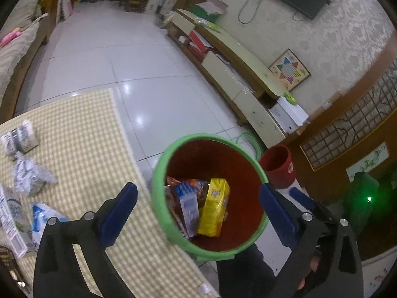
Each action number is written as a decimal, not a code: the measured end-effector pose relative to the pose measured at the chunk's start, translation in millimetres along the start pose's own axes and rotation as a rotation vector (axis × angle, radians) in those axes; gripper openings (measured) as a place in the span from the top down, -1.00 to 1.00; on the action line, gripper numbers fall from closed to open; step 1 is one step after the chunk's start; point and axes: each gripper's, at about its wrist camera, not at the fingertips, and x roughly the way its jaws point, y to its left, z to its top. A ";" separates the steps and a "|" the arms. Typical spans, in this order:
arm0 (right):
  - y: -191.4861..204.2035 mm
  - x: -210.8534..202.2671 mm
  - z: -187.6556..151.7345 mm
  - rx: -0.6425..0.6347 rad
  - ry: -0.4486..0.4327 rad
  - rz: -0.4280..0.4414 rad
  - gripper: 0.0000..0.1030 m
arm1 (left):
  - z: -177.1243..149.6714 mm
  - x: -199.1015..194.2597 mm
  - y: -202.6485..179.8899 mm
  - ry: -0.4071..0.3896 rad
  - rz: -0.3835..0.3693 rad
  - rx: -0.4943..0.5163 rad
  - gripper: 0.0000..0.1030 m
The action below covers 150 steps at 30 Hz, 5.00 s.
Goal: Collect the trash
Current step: 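Carry yellow box and toothpaste box over the green bin and open both tools, then move both open tools back over the table, then grasp the brown cigarette pack with the left tool while the right tool grasps the blue-white wrapper, then carry cigarette pack and blue-white wrapper over the green bin and open both tools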
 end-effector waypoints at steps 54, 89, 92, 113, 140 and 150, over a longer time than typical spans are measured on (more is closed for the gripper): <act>287.1 72.3 -117.7 -0.466 0.256 0.200 -0.90 | -156.4 -116.4 283.1 0.038 0.377 -0.367 -0.84; 281.9 71.6 -108.9 -0.465 0.227 0.199 0.23 | -135.4 -106.8 266.7 0.012 0.400 -0.276 0.07; 279.9 62.2 -105.2 -0.458 0.209 0.202 0.23 | -135.5 -119.0 262.3 -0.005 0.399 -0.266 0.07; 247.9 17.9 -81.0 -0.390 0.109 0.205 0.23 | -112.3 -165.1 203.5 -0.101 0.384 -0.173 0.07; 73.6 -2.7 -27.0 -0.126 0.018 0.044 0.23 | -29.4 -72.1 44.1 -0.060 0.170 0.074 0.07; 25.5 0.3 -25.8 -0.061 0.027 0.017 0.23 | -8.6 -28.2 -25.6 -0.019 0.047 0.151 0.07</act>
